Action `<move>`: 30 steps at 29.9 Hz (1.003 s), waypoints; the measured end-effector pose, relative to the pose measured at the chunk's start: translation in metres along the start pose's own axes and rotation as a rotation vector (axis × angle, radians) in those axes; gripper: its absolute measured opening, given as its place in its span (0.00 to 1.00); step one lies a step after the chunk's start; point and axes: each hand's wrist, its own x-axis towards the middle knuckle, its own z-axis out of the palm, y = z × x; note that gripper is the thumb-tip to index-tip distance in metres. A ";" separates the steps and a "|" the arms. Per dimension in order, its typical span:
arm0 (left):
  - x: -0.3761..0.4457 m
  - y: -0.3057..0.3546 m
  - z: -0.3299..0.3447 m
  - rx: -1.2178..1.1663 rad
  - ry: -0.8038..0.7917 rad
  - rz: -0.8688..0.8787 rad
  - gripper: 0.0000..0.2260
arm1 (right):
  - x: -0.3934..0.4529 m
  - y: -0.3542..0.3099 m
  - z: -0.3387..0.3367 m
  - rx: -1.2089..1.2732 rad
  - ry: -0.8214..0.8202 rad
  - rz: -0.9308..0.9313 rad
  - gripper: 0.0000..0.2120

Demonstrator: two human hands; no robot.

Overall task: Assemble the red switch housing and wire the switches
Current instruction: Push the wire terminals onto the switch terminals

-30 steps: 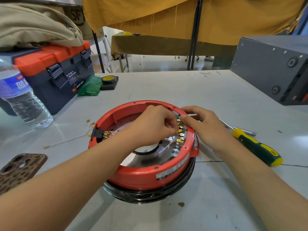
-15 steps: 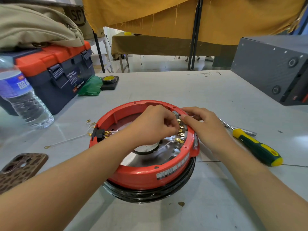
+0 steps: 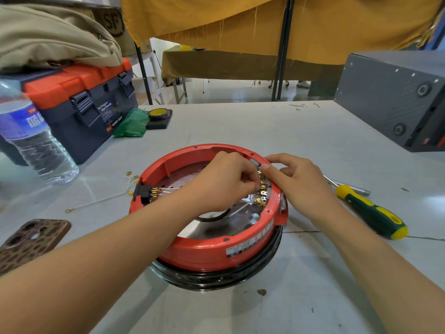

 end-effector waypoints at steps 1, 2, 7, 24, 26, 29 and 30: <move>0.000 0.000 0.000 0.003 -0.001 0.005 0.04 | 0.000 0.001 0.000 -0.008 -0.008 -0.003 0.11; 0.000 0.001 0.000 0.004 -0.002 0.009 0.04 | 0.000 0.001 -0.001 -0.016 -0.015 -0.005 0.11; -0.001 0.001 -0.001 -0.004 -0.001 0.013 0.04 | 0.001 0.003 0.000 -0.013 -0.017 -0.013 0.09; -0.008 0.000 -0.017 -0.073 -0.123 -0.029 0.01 | 0.003 0.003 -0.001 -0.012 -0.026 -0.013 0.10; -0.010 0.001 -0.016 -0.025 -0.140 -0.009 0.03 | 0.003 0.003 -0.001 -0.009 -0.024 -0.011 0.10; -0.011 0.000 -0.011 0.032 -0.129 -0.004 0.07 | 0.002 0.003 -0.001 -0.002 -0.023 -0.009 0.09; -0.012 0.000 -0.010 0.045 -0.121 0.001 0.07 | 0.002 0.002 -0.001 -0.005 -0.023 -0.010 0.09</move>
